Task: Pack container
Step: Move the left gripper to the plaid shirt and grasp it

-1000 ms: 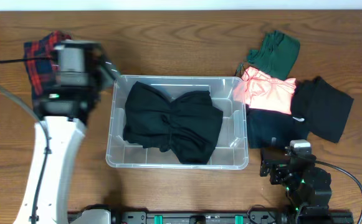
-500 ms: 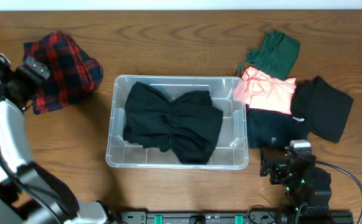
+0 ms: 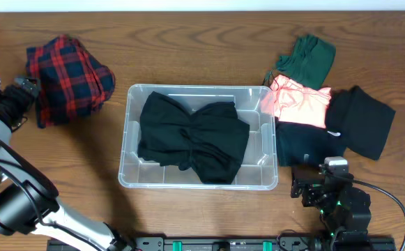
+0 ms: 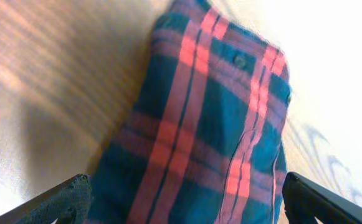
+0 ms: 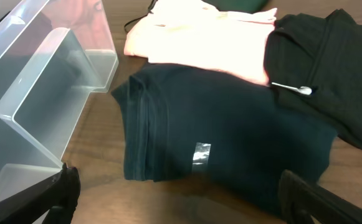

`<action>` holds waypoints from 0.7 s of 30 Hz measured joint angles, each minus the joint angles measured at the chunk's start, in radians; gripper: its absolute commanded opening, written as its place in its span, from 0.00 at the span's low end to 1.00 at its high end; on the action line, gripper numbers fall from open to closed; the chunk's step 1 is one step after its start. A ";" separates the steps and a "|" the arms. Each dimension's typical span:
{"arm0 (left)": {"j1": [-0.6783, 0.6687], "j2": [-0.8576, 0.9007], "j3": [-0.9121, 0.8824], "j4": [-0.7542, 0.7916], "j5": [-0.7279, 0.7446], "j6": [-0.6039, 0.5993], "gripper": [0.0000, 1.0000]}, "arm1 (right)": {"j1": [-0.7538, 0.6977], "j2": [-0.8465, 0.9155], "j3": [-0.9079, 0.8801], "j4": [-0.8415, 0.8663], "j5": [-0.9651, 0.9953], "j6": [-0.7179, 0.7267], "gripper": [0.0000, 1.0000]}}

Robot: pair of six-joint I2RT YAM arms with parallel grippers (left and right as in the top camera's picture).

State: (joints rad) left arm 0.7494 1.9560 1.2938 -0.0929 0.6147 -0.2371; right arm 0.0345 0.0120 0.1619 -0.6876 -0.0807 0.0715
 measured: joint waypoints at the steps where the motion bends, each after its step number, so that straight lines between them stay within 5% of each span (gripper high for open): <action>1: 0.000 0.012 0.001 0.019 0.010 -0.001 0.98 | 0.000 0.000 0.000 0.000 0.000 0.000 0.99; 18: -0.018 0.209 0.057 0.103 0.052 0.002 1.00 | 0.000 0.000 0.000 0.000 0.000 0.000 0.99; 21: -0.044 0.223 0.072 0.117 0.052 0.002 0.89 | 0.000 0.000 0.000 0.000 0.000 0.000 0.99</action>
State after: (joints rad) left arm 0.7055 2.1792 1.3655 0.0246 0.6666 -0.2348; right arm 0.0345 0.0120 0.1619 -0.6876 -0.0807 0.0715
